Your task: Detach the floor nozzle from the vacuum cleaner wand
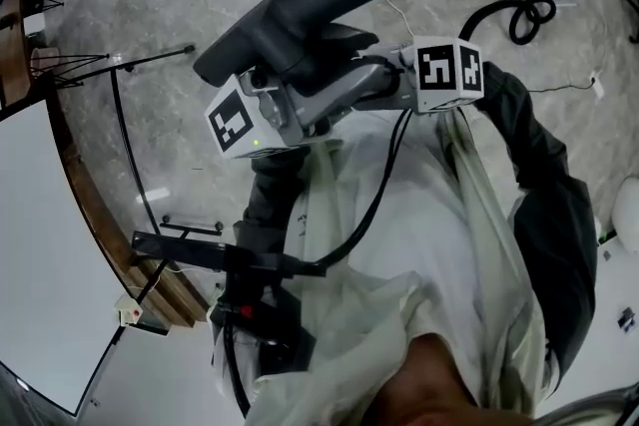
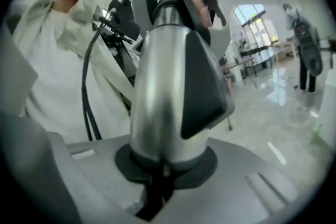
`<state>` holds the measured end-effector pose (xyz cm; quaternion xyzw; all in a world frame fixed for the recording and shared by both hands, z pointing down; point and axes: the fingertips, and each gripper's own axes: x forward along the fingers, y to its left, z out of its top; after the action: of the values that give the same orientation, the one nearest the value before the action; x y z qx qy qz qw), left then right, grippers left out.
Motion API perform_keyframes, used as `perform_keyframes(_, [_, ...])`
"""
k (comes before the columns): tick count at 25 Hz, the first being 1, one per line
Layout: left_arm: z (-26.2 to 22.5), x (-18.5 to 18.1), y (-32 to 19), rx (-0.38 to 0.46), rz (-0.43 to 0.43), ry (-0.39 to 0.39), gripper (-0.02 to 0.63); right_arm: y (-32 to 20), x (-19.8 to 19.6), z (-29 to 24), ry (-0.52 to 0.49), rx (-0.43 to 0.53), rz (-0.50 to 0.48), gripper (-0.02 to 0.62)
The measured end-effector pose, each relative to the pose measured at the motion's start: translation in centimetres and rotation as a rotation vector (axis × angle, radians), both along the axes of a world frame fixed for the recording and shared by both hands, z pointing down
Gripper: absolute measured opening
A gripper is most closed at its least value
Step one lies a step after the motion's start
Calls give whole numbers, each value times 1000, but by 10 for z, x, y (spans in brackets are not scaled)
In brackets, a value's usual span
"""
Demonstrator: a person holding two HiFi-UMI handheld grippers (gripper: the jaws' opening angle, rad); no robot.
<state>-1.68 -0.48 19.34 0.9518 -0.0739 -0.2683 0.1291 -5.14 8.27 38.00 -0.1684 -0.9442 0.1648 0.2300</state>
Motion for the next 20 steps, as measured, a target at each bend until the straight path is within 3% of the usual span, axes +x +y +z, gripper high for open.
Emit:
perform_keyframes(2, [4,-2,-13,-54,-24,25,75,3,2,2,6,-85,-34,40])
perform_keyframes(4, [13,-3,-25,-114,-90,9,75,-4,-1,10,27,-78,43,37])
perform_keyframes(8, [22,-1,-35,-201,-175,-71,72,-22,-7,18,78,55,275,37])
perform_keyframes(15, [25,-22,-58,-327,-371,-148,69,-70,-8,20,274,359,727,37])
perform_keyframes(18, [29,-28,-59,-350,-445,-168,69,-75,-5,24,308,422,786,37])
perform_keyframes(20, [33,-29,-59,-366,-474,-179,69,-73,-6,28,299,415,765,37])
